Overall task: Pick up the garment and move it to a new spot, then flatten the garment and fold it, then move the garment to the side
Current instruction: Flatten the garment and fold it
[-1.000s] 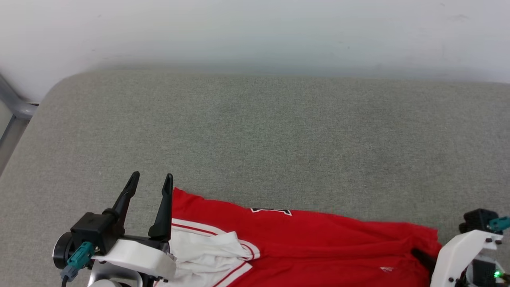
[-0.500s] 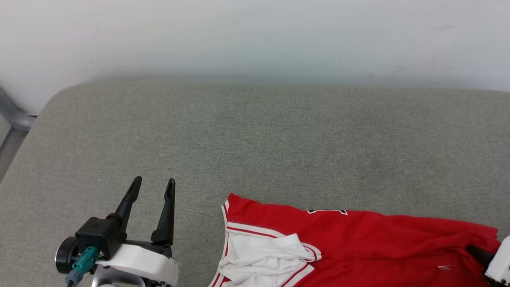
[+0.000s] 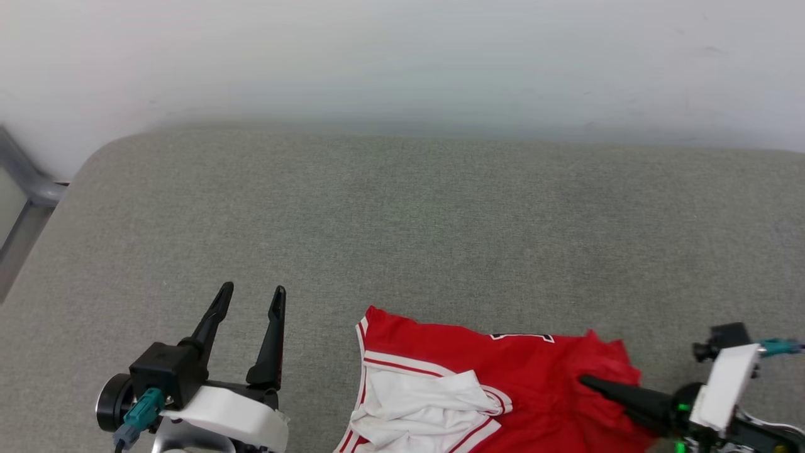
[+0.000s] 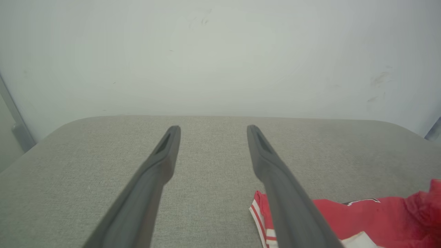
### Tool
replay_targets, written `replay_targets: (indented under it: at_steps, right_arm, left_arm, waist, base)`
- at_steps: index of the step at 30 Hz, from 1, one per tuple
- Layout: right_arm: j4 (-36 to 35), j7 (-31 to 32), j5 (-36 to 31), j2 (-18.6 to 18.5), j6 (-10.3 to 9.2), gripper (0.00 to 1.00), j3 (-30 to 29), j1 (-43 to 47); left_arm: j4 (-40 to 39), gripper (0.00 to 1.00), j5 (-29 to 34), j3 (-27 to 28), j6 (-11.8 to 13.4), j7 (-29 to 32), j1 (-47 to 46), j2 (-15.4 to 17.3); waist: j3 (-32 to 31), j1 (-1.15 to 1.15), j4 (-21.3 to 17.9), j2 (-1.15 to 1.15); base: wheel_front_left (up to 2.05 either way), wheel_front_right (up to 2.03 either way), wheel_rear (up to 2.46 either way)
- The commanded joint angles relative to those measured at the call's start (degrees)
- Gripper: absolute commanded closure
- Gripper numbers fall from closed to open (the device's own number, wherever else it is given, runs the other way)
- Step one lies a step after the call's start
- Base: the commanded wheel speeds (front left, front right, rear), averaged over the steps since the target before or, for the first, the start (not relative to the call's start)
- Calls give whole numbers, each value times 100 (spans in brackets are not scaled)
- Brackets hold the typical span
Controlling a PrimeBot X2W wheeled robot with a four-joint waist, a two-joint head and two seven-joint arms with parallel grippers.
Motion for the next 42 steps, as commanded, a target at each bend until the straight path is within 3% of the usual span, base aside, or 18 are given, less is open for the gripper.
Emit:
replay_targets:
  at_steps: [1, 12, 17, 18, 19, 20, 26, 30, 36, 42]
  right_arm:
    - [40, -69, 154, 15, -3, 100, 121, -62]
    - [211, -1552, 1979, 12, -3, 100, 2538, -352]
    - [553, -2427, 1795, 11, -3, 100, 3291, -565]
    - [657, -2560, 1761, 10, -3, 78, 3373, -606]
    - [719, -2637, 1796, 11, -2, 42, 3451, -630]
    - [781, -2708, 1838, 13, -2, 0, 3541, -655]
    - [769, -3166, 1630, 12, -2, 0, 3840, -795]
    - [329, -3575, 1001, -114, -2, 0, 4026, -809]
    - [-293, -4623, -672, -590, -2, 0, 4114, -688]
    - [-552, -5490, -2533, -838, -3, 0, 3273, -320]
  left_arm:
    - [-2, 0, 5, 4, -8, 1, -68, 5]
    - [15, 0, 27, -33, -101, -17, -323, -88]
    - [95, 0, 41, -55, -182, -41, -477, -185]
    - [119, 0, 39, -58, -208, -40, -501, -209]
    - [138, 0, 40, -59, -212, -47, -520, -222]
    - [159, 0, 41, -54, -239, -56, -537, -234]
    - [291, 0, 44, -21, -307, -79, -553, -296]
    - [335, 0, 80, -6, -330, -87, -546, -313]
    - [373, 0, 112, 24, -322, -100, -487, -328]
    - [375, 0, 164, 107, -232, -108, -366, -335]
  waist:
    - [26, 0, 30, 0]
    - [357, 0, 257, 0]
    - [521, 0, 333, 0]
    - [544, 0, 345, 0]
    - [568, 0, 352, 0]
    - [584, 0, 352, 0]
    - [594, 0, 293, 0]
    - [541, 0, 223, 0]
    - [442, 0, 140, 0]
    - [316, 0, 33, 0]
  base:
    - [0, 0, 0]
    - [0, 0, 0]
    - [0, 0, 0]
    - [0, 0, 0]
    - [0, 0, 0]
    - [0, 0, 0]
    - [0, 0, 0]
    - [0, 0, 0]
    - [0, 0, 0]
    - [0, 0, 0]
